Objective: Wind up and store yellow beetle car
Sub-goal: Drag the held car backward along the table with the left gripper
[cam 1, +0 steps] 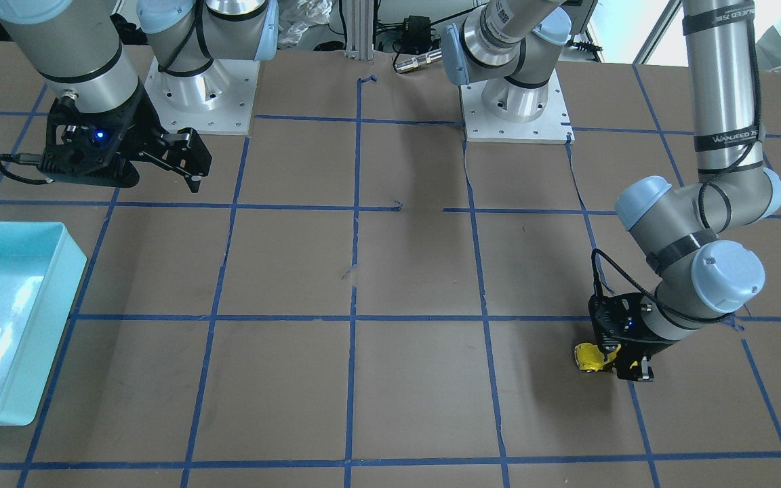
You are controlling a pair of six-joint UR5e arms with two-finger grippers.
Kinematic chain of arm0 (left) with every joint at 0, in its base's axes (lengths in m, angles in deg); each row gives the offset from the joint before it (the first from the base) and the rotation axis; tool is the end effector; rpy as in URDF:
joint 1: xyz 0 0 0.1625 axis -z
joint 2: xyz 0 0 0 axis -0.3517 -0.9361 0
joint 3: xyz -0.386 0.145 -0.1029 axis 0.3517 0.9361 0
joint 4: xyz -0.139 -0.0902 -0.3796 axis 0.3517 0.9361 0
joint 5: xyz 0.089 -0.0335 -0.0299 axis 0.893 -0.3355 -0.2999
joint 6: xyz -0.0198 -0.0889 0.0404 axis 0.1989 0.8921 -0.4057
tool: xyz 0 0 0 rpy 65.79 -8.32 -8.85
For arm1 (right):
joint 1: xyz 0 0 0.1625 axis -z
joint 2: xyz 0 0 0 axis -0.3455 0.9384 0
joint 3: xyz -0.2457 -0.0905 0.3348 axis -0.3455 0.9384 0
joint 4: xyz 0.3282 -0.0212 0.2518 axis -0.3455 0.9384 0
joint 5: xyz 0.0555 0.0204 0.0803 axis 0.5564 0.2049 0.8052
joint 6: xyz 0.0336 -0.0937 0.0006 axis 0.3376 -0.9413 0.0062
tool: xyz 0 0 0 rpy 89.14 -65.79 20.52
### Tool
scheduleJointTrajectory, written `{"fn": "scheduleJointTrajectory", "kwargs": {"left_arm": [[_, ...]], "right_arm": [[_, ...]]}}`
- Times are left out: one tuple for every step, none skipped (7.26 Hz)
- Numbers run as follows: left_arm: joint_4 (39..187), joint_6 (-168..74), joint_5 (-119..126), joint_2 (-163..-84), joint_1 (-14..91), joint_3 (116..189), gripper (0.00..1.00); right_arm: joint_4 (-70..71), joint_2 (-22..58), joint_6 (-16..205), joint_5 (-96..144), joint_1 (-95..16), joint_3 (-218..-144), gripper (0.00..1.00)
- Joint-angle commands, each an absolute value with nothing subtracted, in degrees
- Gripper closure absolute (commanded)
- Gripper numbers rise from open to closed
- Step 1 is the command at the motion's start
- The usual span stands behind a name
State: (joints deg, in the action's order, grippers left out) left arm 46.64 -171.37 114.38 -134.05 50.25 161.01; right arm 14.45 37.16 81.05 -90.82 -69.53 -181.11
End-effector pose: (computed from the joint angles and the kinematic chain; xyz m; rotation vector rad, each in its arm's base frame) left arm 0.0749 -0.6262 0.1823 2.2253 2.2067 -0.0294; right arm 0.1287 -0.4924 0.4560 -0.0932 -3.1129 -0.0841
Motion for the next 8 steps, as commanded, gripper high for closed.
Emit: {"fn": "scheduleJointTrajectory", "kwargs": {"left_arm": [[46.6, -172.7, 114.5, -134.1, 47.9, 160.8, 0.72], [46.5, -174.0, 114.5, -134.2, 46.7, 160.6, 0.72], [46.2, -175.1, 114.6, -134.2, 45.9, 160.8, 0.72], [46.2, -175.6, 114.6, -134.2, 45.3, 160.7, 0.72], [46.2, -176.8, 114.6, -134.2, 44.7, 160.6, 0.72], [46.3, -177.2, 114.6, -134.2, 44.5, 160.6, 0.68], [46.4, -177.1, 114.6, -133.9, 44.4, 160.5, 0.26], [46.5, -176.9, 114.6, -133.7, 44.4, 160.6, 0.00]], "right_arm": [[14.5, 37.2, 81.1, -90.7, -69.5, -181.2, 0.00], [14.4, 37.2, 81.1, -90.8, -69.5, -181.1, 0.00], [14.5, 37.2, 81.0, -90.8, -69.5, -181.1, 0.00], [14.5, 37.2, 81.0, -90.7, -69.5, -181.2, 0.00], [14.6, 37.2, 81.0, -90.5, -69.5, -181.2, 0.00], [14.6, 37.2, 81.0, -90.5, -69.5, -181.1, 0.00], [14.6, 37.1, 81.0, -90.5, -69.5, -181.1, 0.00], [14.5, 37.1, 81.0, -90.6, -69.5, -181.2, 0.00]]}}
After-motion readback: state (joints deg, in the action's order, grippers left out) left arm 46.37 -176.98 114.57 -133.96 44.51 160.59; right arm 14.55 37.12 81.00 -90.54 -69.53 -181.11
